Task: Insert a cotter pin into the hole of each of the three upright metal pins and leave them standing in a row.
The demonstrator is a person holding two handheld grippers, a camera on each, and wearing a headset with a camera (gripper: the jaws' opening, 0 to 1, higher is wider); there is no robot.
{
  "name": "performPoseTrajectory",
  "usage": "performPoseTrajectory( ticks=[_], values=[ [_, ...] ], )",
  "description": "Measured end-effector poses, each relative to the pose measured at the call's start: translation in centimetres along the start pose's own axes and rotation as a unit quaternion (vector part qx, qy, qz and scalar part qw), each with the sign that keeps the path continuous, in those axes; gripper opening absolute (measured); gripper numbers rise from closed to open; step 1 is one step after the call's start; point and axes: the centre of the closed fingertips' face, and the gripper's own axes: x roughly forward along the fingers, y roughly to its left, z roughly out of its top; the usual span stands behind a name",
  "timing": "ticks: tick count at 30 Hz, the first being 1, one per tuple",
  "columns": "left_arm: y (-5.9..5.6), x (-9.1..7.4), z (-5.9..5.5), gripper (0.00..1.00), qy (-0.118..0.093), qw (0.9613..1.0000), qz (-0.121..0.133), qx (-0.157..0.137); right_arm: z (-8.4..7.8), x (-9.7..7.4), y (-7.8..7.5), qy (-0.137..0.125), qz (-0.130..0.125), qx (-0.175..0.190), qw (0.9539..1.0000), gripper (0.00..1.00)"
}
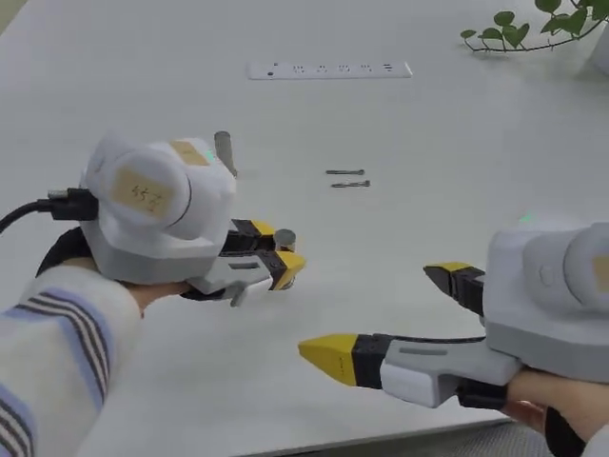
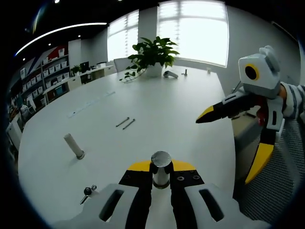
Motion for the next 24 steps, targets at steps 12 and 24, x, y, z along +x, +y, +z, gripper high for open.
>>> performPoseTrajectory(
  ticks=[12,24],
  values=[
    [-1.3,0.8,-1.8,0.10,0.016,0.9998,-0.010,0.007,-1.0,0.2,0.0,0.018,-0.002,-0.004,0.9998,0.98],
    [-1.8,1.0,-2.0,0.10,0.016,0.9998,-0.009,0.010,-1.1,0.2,0.0,0.019,0.001,0.001,0.9998,0.98]
  ],
)
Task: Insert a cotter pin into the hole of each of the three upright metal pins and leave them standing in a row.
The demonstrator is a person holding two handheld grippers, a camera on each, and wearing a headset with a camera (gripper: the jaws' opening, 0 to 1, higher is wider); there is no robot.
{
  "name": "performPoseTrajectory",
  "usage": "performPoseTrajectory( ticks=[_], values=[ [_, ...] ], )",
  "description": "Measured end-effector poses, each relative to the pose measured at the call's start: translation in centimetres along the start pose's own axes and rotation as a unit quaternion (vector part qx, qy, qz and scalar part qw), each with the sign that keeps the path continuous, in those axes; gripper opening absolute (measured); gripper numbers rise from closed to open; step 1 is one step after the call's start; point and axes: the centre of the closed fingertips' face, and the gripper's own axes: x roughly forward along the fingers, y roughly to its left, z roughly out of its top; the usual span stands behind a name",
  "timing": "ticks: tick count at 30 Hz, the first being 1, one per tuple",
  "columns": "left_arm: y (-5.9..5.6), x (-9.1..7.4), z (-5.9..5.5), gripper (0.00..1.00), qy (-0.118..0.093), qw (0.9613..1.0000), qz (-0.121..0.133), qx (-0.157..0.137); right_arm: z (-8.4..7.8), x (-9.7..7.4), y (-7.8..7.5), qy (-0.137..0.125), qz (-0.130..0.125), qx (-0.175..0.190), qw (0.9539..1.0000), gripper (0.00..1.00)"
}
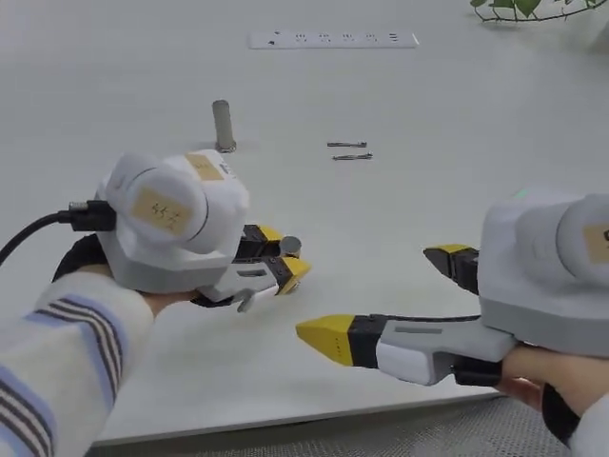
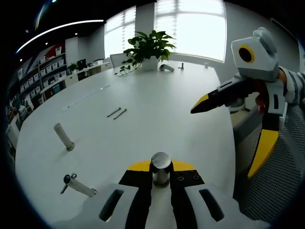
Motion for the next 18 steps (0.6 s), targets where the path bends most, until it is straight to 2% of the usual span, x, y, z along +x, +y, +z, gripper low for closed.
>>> performPoseTrajectory(
  ticks=[13,15,18],
  values=[
    [-0.1,-0.1,0.0,0.10,-0.002,0.9999,-0.005,0.009,0.0,0.0,0.2,0.002,0.001,-0.005,1.0000,0.98],
    [-0.1,-0.4,0.5,0.10,-0.009,0.9998,-0.003,0.020,0.2,-0.2,0.0,-0.001,-0.002,-0.006,1.0000,0.96],
    [-0.2,-1.1,1.3,0.12,-0.020,0.9997,-0.004,0.013,0.5,-0.3,-0.2,-0.006,-0.005,-0.001,1.0000,0.95]
  ],
)
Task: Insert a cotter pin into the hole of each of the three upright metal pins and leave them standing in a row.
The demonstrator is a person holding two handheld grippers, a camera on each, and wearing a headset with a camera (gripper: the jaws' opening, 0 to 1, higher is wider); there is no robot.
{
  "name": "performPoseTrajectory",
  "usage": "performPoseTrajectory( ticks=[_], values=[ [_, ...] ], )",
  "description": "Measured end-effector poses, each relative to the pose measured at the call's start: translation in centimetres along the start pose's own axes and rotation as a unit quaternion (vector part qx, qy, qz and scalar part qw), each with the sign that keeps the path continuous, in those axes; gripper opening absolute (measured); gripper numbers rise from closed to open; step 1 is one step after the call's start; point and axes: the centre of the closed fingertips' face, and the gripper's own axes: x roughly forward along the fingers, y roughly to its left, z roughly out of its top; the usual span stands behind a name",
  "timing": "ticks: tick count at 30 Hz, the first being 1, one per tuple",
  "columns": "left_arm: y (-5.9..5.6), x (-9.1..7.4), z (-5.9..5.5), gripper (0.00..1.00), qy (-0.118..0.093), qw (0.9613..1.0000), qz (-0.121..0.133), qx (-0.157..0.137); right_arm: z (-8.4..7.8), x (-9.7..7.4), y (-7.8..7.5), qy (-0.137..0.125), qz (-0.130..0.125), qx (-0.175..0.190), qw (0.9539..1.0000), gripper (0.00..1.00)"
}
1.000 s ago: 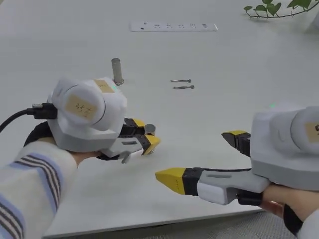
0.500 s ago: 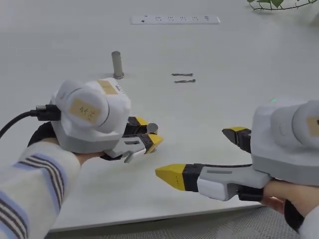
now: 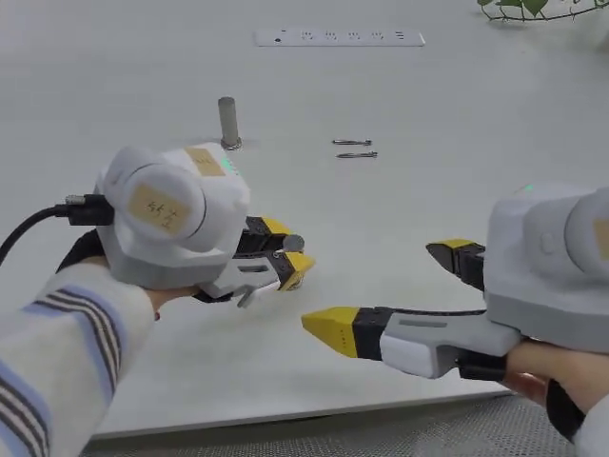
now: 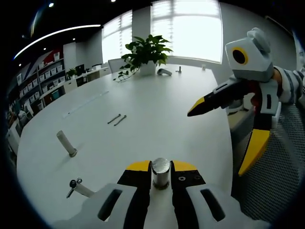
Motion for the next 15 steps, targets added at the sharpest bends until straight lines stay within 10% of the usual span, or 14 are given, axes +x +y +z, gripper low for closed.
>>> performPoseTrajectory(
  ticks=[15],
  values=[
    [-1.2,-5.1,1.5,0.54,-0.052,0.9981,-0.022,-0.026,0.3,-0.2,-0.3,0.002,-0.001,-0.001,1.0000,0.95]
  ],
)
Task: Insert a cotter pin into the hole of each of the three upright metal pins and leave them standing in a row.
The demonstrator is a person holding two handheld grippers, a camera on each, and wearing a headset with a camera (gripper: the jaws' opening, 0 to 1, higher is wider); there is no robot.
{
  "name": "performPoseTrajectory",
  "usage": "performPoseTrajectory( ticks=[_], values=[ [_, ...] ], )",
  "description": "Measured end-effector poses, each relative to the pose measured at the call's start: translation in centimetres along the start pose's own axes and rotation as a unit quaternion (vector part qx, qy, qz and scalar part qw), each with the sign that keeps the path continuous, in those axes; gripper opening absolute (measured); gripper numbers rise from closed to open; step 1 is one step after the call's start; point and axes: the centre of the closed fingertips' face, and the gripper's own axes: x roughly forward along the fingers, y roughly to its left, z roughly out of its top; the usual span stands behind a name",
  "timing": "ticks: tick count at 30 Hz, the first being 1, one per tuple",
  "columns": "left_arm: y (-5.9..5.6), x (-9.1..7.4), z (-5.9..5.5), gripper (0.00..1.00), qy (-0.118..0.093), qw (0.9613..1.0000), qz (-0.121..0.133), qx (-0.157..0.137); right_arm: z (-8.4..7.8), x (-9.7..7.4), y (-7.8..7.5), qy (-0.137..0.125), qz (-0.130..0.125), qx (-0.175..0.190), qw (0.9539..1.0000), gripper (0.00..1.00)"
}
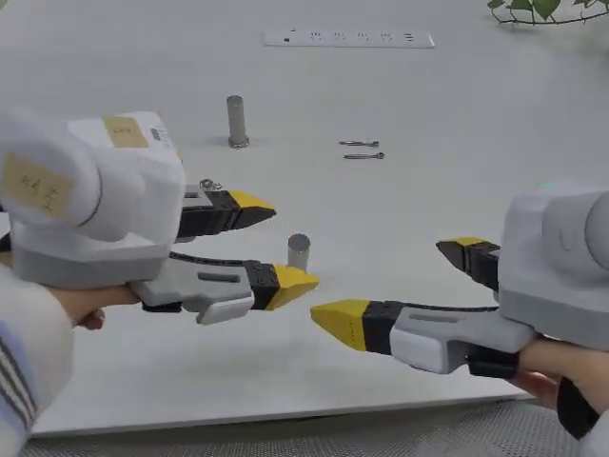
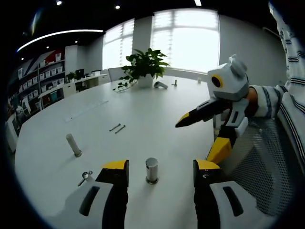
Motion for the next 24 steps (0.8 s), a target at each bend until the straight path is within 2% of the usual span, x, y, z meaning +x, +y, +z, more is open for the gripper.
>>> performPoseTrajectory(
  ticks=[4,7,9,13,18,21,23,24],
  values=[
    [0.0,-0.7,-1.0,0.68,-0.014,0.9993,-0.001,-0.036,0.0,0.0,-0.2,0.004,0.001,0.000,1.0000,0.94],
    [-0.1,-1.3,-2.7,0.76,0.008,0.9986,0.002,-0.053,0.1,0.0,-0.2,0.005,0.004,-0.002,1.0000,0.94],
    [0.5,-1.7,-3.7,0.85,0.020,0.9977,0.029,-0.058,0.4,-0.2,-0.4,0.004,0.004,-0.004,1.0000,0.94],
    [0.4,-2.0,-4.4,0.98,0.024,0.9972,0.034,-0.061,0.7,-0.2,-0.9,0.002,0.003,-0.002,1.0000,0.93],
    [-0.3,-1.8,-5.7,0.99,0.050,0.9969,0.032,-0.052,1.0,-0.2,-1.9,0.016,-0.001,-0.021,0.9997,0.92],
    [-0.5,-1.7,-5.9,0.99,0.055,0.9965,0.034,-0.053,1.8,-0.4,-2.6,0.018,-0.002,-0.037,0.9992,0.91],
    [-0.6,-1.6,-6.1,0.99,0.060,0.9967,0.033,-0.044,2.3,-0.6,-3.0,0.025,0.008,-0.048,0.9985,0.84],
    [-0.6,-1.5,-6.2,0.99,0.063,0.9966,0.031,-0.042,2.7,-0.6,-2.9,0.026,0.024,-0.059,0.9976,0.78]
  ],
)
